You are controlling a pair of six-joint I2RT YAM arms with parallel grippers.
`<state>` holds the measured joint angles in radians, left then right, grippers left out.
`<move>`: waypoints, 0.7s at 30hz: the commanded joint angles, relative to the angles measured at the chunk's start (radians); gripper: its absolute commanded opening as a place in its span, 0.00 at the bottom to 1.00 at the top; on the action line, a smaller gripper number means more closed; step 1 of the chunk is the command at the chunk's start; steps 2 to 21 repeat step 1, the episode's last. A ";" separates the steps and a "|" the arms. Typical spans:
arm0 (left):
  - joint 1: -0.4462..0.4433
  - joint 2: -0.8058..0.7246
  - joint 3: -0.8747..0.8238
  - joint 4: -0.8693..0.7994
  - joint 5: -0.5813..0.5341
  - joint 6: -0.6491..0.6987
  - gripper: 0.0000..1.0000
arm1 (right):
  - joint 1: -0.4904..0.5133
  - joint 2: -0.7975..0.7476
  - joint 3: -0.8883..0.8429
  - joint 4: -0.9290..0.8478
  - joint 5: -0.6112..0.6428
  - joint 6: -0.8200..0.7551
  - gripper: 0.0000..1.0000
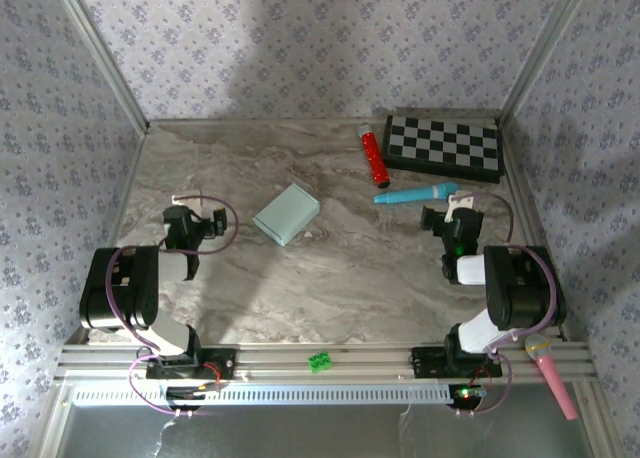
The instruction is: Fold the paper box
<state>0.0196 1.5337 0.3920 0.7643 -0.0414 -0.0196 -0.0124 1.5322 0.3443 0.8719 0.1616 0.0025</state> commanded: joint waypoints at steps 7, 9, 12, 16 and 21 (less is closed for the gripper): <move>0.000 0.002 0.024 0.044 -0.002 -0.011 1.00 | 0.005 0.001 0.019 0.015 0.022 -0.002 1.00; 0.000 0.002 0.024 0.044 -0.002 -0.011 1.00 | 0.005 0.001 0.019 0.015 0.022 -0.002 1.00; 0.000 0.002 0.024 0.044 -0.002 -0.011 1.00 | 0.005 0.001 0.019 0.015 0.022 -0.002 1.00; 0.000 0.002 0.024 0.044 -0.002 -0.011 1.00 | 0.005 0.001 0.019 0.015 0.022 -0.002 1.00; 0.000 0.002 0.024 0.044 -0.002 -0.011 1.00 | 0.005 0.001 0.019 0.015 0.022 -0.002 1.00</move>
